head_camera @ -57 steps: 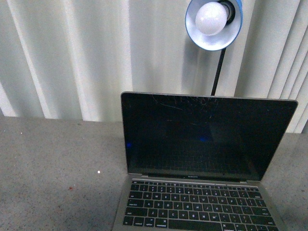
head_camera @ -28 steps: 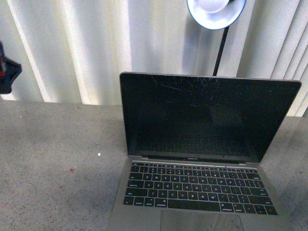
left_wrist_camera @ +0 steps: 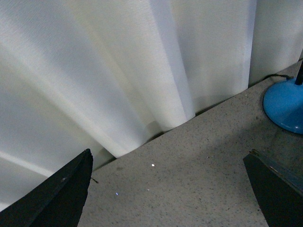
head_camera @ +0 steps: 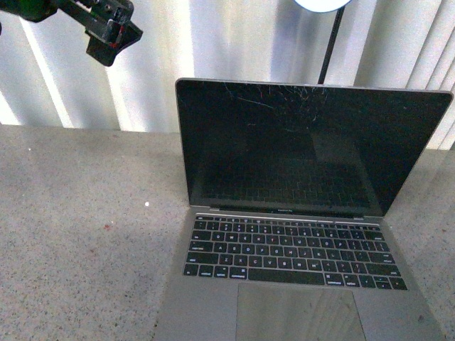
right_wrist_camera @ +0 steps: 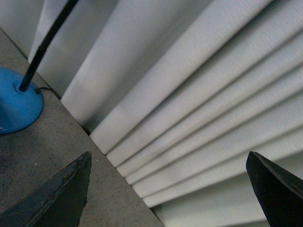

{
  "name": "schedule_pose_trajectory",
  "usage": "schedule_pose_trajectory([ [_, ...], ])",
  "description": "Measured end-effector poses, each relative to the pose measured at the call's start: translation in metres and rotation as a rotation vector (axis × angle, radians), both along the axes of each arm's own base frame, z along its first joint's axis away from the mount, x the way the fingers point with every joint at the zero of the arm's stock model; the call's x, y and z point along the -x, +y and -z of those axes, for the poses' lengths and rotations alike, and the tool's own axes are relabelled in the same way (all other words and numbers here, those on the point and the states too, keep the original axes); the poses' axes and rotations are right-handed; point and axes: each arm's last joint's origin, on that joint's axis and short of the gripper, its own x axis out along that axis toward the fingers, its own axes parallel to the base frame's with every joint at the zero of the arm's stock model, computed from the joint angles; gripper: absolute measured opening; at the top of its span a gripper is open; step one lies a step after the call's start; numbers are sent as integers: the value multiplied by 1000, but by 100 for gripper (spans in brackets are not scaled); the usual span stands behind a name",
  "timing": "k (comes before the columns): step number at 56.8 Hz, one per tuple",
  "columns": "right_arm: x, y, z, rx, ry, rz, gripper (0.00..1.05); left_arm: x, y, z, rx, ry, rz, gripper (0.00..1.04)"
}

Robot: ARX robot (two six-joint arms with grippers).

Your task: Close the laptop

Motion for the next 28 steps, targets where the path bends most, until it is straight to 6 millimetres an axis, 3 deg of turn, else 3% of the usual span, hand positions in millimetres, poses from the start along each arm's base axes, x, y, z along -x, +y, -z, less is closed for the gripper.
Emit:
schedule_pose_trajectory([
  [11, -27, 12, -18, 118, 8, -119, 97, -24, -17, -13, -146, -19, 111, 98],
  [28, -56, 41, -21, 190, 90, -246, 97, -42, -47, -21, -334, 32, 300, 98],
])
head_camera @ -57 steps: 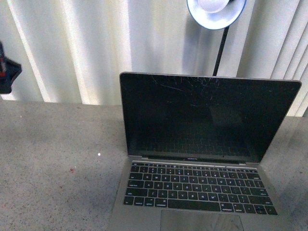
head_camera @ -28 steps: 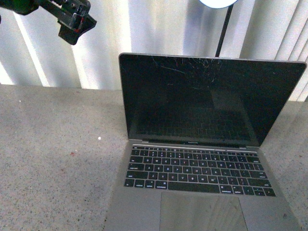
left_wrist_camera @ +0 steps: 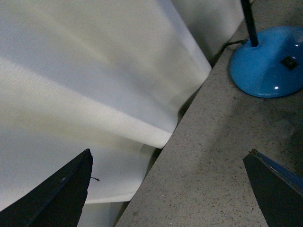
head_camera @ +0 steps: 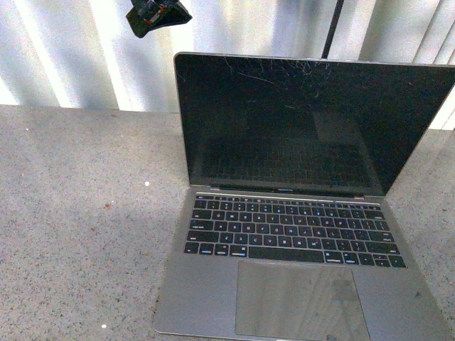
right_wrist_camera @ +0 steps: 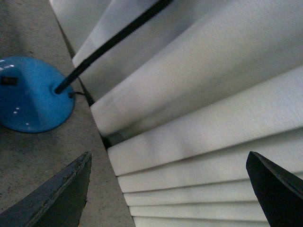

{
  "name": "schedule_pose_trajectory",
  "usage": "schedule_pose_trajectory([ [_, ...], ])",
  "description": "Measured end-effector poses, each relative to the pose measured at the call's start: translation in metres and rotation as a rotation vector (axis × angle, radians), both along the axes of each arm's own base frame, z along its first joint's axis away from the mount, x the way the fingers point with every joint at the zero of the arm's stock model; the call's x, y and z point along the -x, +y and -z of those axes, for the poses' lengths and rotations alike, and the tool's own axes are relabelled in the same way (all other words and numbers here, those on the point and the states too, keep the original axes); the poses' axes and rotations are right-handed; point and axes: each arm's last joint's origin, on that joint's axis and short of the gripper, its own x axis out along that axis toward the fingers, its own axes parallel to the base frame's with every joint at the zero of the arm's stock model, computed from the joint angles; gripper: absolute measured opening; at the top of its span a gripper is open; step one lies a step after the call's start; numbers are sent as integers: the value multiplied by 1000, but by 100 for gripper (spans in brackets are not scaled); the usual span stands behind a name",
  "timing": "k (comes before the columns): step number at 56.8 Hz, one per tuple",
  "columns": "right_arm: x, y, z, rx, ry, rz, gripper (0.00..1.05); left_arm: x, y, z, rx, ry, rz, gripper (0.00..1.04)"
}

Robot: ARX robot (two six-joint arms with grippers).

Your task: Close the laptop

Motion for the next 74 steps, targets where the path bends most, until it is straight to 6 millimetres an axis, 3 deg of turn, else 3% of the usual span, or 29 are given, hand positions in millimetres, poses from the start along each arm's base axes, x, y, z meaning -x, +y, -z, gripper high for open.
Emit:
schedule_pose_trajectory([
  [13, -5, 27, 10, 48, 106, -115, 97, -7, -9, -5, -82, 78, 90, 98],
  [30, -9, 39, 13, 101, 213, -181, 97, -13, -19, -12, -180, 132, 171, 98],
  [42, -11, 49, 4, 125, 208, -206, 59, -13, -30, -10, -199, 147, 233, 59],
  [61, -11, 55, 2, 129, 267, -242, 3, -10, -30, -6, -273, 152, 285, 3],
  [74, -12, 57, 12, 134, 325, -260, 3, -9, -31, 6, -340, 188, 328, 4],
])
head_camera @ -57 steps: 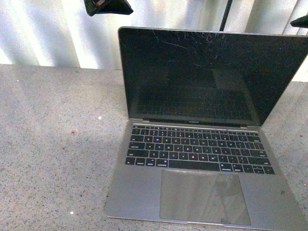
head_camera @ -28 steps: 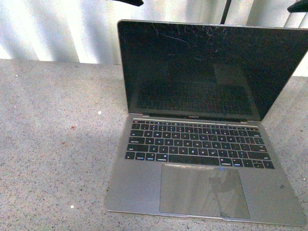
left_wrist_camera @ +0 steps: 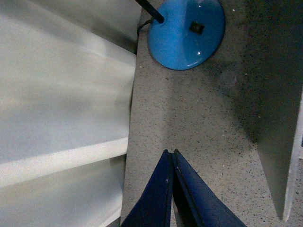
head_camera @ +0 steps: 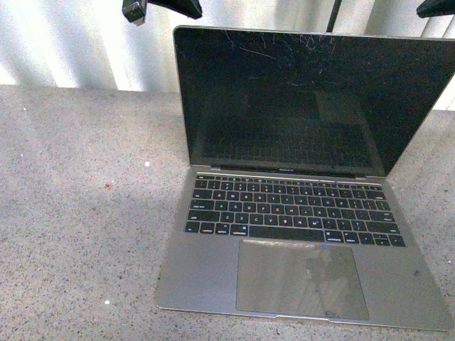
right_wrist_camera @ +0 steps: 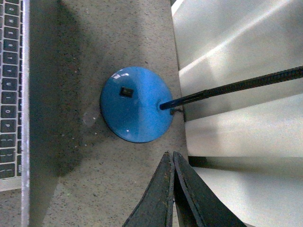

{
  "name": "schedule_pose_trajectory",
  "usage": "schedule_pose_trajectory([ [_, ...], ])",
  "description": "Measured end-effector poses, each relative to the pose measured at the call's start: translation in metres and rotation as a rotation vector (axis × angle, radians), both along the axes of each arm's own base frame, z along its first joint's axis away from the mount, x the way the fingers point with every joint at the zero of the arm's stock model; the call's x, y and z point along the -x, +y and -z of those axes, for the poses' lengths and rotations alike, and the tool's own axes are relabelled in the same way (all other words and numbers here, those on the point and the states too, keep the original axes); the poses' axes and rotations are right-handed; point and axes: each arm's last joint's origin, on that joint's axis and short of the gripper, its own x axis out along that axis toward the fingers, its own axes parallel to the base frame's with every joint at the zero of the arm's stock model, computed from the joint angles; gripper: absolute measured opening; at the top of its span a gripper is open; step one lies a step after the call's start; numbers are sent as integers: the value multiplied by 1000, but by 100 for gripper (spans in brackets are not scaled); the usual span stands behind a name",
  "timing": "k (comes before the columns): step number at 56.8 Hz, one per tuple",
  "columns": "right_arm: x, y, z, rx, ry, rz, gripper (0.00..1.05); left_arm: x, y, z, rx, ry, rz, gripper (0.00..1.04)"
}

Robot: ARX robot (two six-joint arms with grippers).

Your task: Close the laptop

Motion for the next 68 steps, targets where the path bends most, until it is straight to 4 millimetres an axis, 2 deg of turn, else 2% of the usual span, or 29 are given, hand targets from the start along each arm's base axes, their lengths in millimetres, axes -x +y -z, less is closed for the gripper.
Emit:
schedule_pose_trajectory([
  [16, 0, 6, 8, 15, 95, -18, 3, -3, -6, 12, -55, 14, 35, 4],
  [31, -3, 9, 11, 28, 159, -34, 3, -8, -16, 9, -69, 13, 69, 4],
  [52, -5, 20, 19, 33, 190, -55, 3, -1, -32, 9, -83, 33, 126, 4],
  [68, -1, 22, 22, 57, 256, -48, 3, 3, -37, 22, -117, 42, 164, 4],
])
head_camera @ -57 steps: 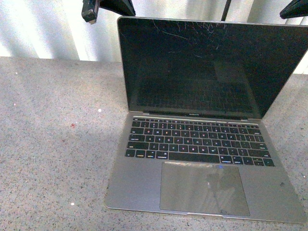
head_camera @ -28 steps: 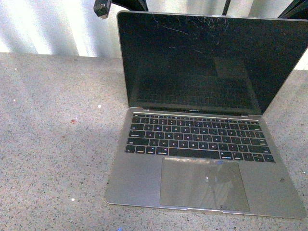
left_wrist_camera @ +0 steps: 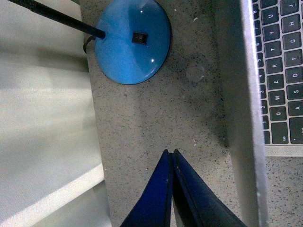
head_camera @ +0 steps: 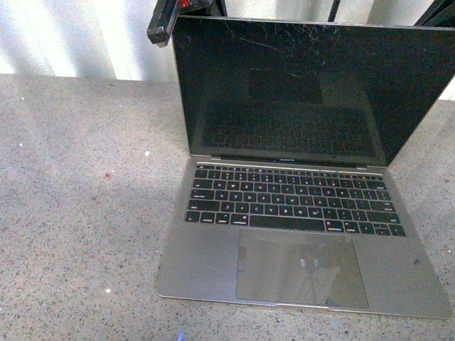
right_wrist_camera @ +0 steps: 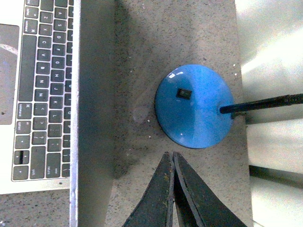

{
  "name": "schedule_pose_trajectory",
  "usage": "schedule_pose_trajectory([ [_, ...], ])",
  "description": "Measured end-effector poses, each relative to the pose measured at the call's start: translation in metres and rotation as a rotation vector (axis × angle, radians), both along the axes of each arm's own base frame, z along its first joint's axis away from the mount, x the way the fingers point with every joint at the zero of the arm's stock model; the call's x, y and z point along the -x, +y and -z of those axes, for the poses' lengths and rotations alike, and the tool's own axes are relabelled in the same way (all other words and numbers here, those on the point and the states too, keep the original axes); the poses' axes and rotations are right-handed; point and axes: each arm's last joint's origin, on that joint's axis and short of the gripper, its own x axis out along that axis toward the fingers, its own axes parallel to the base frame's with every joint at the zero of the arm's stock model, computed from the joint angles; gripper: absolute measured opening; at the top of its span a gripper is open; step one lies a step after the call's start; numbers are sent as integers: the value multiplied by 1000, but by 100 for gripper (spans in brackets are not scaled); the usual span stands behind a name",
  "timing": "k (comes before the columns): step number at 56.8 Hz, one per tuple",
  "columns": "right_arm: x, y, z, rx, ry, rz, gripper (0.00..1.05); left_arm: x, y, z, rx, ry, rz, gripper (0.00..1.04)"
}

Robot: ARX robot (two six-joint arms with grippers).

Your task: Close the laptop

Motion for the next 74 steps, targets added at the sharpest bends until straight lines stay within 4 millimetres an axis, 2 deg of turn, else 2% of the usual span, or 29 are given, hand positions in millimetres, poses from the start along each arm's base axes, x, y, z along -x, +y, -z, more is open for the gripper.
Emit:
schedule_pose_trajectory([
  [24, 9, 12, 3, 27, 110, -18, 3, 10, -9, 0, -22, -1, 47, 4],
  [35, 14, 18, 10, 51, 150, -28, 3, 17, -10, 2, -20, 26, 60, 4],
  [57, 30, 32, 12, 70, 206, -58, 3, 34, -16, 11, -49, 88, 85, 4],
  [74, 46, 42, 21, 105, 248, -93, 3, 47, -24, 14, -57, 107, 112, 4],
])
